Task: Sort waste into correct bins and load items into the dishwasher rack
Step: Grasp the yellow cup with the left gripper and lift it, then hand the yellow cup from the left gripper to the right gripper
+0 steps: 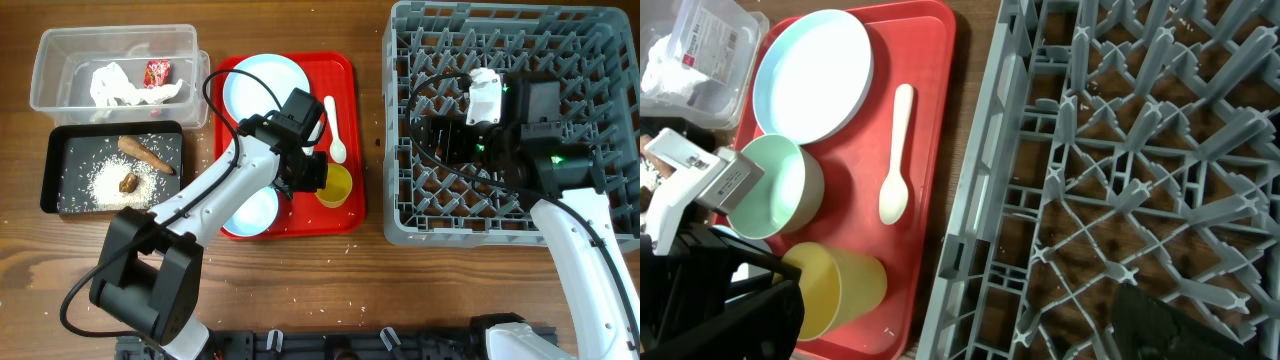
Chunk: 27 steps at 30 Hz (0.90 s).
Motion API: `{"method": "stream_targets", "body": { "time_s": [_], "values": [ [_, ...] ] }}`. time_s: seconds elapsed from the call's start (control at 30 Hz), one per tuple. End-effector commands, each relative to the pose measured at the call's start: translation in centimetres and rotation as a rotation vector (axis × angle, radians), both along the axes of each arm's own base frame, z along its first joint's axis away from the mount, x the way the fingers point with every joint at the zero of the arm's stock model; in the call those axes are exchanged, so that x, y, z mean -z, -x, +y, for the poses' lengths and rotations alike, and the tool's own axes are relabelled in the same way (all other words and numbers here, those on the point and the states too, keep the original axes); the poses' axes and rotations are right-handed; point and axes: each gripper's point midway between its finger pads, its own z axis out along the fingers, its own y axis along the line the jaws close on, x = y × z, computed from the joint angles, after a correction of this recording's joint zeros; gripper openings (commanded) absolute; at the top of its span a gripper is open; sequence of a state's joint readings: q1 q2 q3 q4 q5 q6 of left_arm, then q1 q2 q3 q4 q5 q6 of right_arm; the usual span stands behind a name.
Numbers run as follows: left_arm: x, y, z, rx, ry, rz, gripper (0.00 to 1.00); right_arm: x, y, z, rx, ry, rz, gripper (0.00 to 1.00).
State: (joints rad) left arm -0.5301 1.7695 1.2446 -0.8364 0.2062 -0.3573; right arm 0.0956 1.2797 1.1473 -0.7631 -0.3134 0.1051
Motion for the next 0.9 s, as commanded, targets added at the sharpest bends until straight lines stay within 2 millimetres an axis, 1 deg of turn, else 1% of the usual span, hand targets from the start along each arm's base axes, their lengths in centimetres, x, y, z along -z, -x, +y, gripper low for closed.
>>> {"method": "stream_targets", "body": {
  "time_s": [0.0,0.1,0.13,0.17,0.2,0.27,0.33,0.4,0.43,0.47,0.5,0.53,0.57,0.6,0.67,0.7,0.77,0.87],
  "values": [
    [0.4,0.4,-0.3,-0.002,-0.016,0.009,0.15,-0.5,-0.4,0.0,0.003,0.001,-0.012,1.0],
    [1.1,0.7,-0.8,0.014,-0.023,0.02,0.13,-0.5,-0.4,0.0,0.003,0.001,-0.012,1.0],
    [1.3,0.7,-0.8,0.016,-0.026,0.024,0.07,-0.5,-0.4,0.0,0.003,0.002,-0.012,1.0],
    [1.7,0.7,-0.8,0.016,-0.032,0.03,0.04,-0.5,-0.4,0.0,0.003,0.001,-0.012,1.0],
    [1.8,0.7,-0.7,0.014,-0.034,0.03,0.04,-0.5,-0.4,0.0,0.003,0.002,-0.012,1.0],
    [1.5,0.3,-0.7,-0.024,-0.025,0.027,0.04,-0.6,-0.4,0.2,-0.001,-0.007,-0.015,1.0],
    [0.5,-0.4,-0.5,-0.076,0.023,0.034,0.04,-0.7,-0.4,0.3,0.013,-0.031,-0.006,1.0],
    [-2.0,-1.2,-0.8,-0.096,0.158,0.046,0.04,-1.3,-0.3,1.4,-0.031,-0.084,-0.015,1.0],
    [-3.2,-1.7,-0.9,-0.102,0.228,0.046,0.04,-1.9,-0.2,2.4,-0.073,-0.134,-0.027,1.0],
    [-5.6,-2.7,-0.8,-0.118,0.359,0.043,0.04,-2.4,-0.1,3.3,-0.11,-0.176,-0.036,1.0],
    [-7.8,-3.5,-0.9,-0.119,0.491,0.039,0.04,-3.4,0.2,4.5,-0.171,-0.242,-0.053,1.0],
    [-9.7,-4.0,-0.9,-0.109,0.612,0.039,0.04,-4.6,0.4,5.8,-0.242,-0.313,-0.087,1.0],
    [-12.4,-4.6,-0.7,-0.076,0.783,0.04,0.04,-5.8,0.6,7.0,-0.315,-0.378,-0.126,0.99],
    [-14.6,-4.9,-0.3,-0.04,0.908,0.04,0.04,-6.9,0.9,7.9,-0.382,-0.431,-0.163,0.99],
    [-16.7,-4.9,0.5,-0.002,1.03,0.039,0.04,-7.8,1.3,9.1,-0.481,-0.507,-0.204,0.99],
    [-17.7,-4.8,1.0,0.016,1.087,0.047,0.04,-8.0,1.4,9.5,-0.523,-0.536,-0.215,0.99],
    [-18.6,-4.6,1.5,0.029,1.138,0.06,0.04,-8.2,1.4,10.4,-0.612,-0.602,-0.231,1.0],
    [-20.2,-3.6,1.5,0.086,1.229,0.092,0.04,-8.7,1.6,11.5,-0.767,-0.7,-0.265,0.99]
  ]
}}
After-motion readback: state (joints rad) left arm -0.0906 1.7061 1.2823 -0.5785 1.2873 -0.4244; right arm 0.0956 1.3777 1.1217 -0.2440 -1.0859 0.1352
